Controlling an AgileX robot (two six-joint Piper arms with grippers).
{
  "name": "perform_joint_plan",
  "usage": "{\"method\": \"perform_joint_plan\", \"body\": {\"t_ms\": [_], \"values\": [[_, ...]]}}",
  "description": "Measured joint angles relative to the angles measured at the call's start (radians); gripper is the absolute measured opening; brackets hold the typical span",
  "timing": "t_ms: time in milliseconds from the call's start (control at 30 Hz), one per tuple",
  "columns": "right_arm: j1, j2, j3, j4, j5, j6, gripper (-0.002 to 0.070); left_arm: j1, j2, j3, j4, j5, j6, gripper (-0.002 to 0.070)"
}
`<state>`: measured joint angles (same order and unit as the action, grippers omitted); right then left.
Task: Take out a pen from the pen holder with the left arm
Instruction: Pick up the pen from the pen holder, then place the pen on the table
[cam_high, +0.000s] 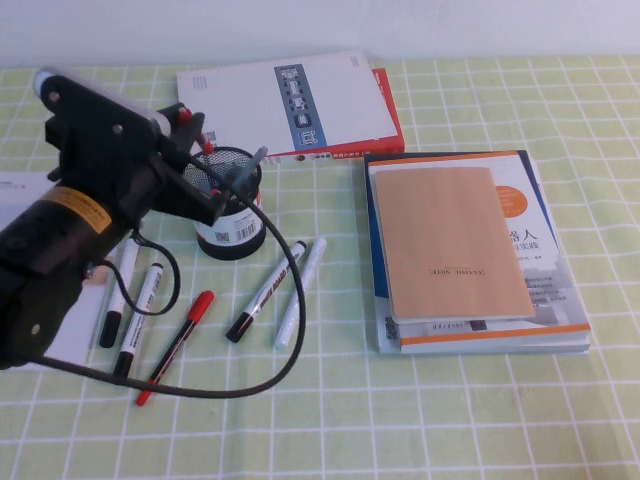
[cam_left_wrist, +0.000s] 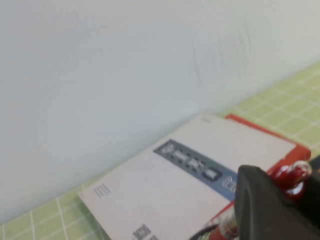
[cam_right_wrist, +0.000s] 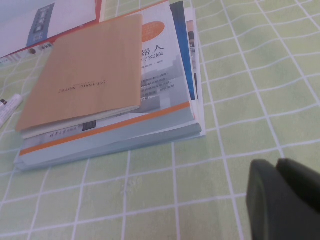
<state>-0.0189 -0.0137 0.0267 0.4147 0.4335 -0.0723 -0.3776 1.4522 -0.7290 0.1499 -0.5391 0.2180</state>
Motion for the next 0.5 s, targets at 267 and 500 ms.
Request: {"method": "perform_joint_plan", "body": {"t_ms": [267,500], "values": [[0.000,0.000,0.000,0.000,0.000,0.000,-0.0015,0.000,-0.171,0.002,-0.006,0.206,-0.137,0.0071],[0.000,0.000,0.000,0.000,0.000,0.000,-0.0015,0.000,-0.290,-0.091,-0.008,0.664,-0.261,0.0071]]}}
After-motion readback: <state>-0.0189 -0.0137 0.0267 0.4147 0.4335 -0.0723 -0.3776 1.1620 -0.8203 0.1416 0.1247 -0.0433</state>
